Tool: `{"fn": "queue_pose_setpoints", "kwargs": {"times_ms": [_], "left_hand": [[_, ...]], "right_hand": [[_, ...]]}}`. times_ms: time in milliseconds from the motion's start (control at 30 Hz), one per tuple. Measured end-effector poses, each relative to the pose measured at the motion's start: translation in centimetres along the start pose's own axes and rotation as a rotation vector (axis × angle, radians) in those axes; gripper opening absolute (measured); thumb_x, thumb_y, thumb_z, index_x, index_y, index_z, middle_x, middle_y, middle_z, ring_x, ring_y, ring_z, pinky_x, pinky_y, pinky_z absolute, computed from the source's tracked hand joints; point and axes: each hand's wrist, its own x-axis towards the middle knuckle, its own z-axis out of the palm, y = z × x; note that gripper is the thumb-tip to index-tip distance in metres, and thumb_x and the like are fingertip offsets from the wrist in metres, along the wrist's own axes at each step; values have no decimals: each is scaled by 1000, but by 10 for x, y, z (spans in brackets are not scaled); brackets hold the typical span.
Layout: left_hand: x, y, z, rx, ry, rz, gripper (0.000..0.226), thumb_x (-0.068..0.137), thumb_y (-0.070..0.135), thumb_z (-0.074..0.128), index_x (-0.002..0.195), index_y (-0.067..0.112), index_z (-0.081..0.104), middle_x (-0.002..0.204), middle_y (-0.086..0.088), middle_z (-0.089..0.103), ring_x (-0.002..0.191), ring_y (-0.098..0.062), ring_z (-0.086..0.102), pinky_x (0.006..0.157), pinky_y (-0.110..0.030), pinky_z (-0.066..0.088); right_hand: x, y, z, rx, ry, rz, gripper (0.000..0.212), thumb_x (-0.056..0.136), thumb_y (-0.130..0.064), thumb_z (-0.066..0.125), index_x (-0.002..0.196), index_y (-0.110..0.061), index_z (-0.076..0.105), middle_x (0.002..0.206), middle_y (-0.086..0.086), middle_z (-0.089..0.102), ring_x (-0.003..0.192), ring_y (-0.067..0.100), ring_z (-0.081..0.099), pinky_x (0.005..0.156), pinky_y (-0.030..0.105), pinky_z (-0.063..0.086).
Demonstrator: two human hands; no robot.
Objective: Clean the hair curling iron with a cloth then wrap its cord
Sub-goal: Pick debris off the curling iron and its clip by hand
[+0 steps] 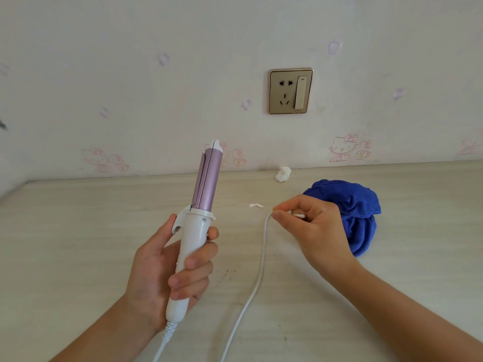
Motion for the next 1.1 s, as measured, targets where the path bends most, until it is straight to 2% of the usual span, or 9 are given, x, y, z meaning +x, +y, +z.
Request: {"fn": "queue_pose_setpoints", "kwargs": {"times_ms": [67,167,300,500,633,800,867,1000,1100], "left_hand": [[0,1,1,-5,-15,-13,67,107,60,20,116,2,52,72,-5,37,46,-14,36,42,-26,35],[0,0,3,30,-36,-33,66,106,61,20,117,2,48,70,-6,41,45,-14,37,41,-25,34],[1,-3,0,53,-48,-41,72,106,63,24,120,-1,52,73,-14,59,44,-17,38,40,-28,36],[-2,-1,-4,33,47,-47,68,103,65,36,102,1,57,68,-11,54,40,-15,33,36,-27,38],[-1,-2,-1,48,20,-4,65,107,63,31,115,2,50,76,-9,53,46,-14,34,42,-27,35],[-1,-4,1,106,-25,-3,64,109,56,33,135,0,50,77,-13,52,46,-15,35,42,-29,32],[-1,-6,2,124,-42,-19,65,109,54,35,136,-2,53,77,-14,53,46,-16,35,41,-30,32],[0,-7,4,218,-3,-22,58,106,48,50,132,-3,57,77,-15,51,46,-16,34,40,-28,32],[1,-11,5,391,156,-19,60,96,51,56,123,-2,65,74,-14,47,40,-13,37,38,-24,32]], "right_hand": [[0,1,0,12,-5,6,19,89,-7,77,78,-22,77,56,-10,60,51,4,45,51,15,38],[-1,0,0,22,-8,6,18,89,-6,77,78,-21,77,55,-12,59,50,2,44,50,15,37],[-1,-1,0,13,-13,14,17,89,-7,77,78,-20,78,57,-3,59,51,6,44,51,16,38],[-1,-3,-1,19,-28,1,17,89,-6,77,78,-20,78,62,11,64,51,6,45,51,16,39],[-1,-2,-1,9,-32,1,18,89,-7,77,78,-21,78,57,-4,61,50,7,44,51,17,39],[0,-2,-2,6,-22,-10,17,89,-8,77,78,-21,78,56,-6,61,50,7,44,50,16,39],[0,-2,-2,6,-21,-21,17,90,-7,77,78,-20,78,55,-8,58,49,6,43,50,16,38],[-1,-8,-4,34,14,-64,16,90,-11,77,79,-23,77,56,15,50,48,10,39,48,19,35],[-1,-16,-6,104,115,-120,6,83,-22,78,78,-26,78,60,21,44,51,14,36,49,21,35]]}}
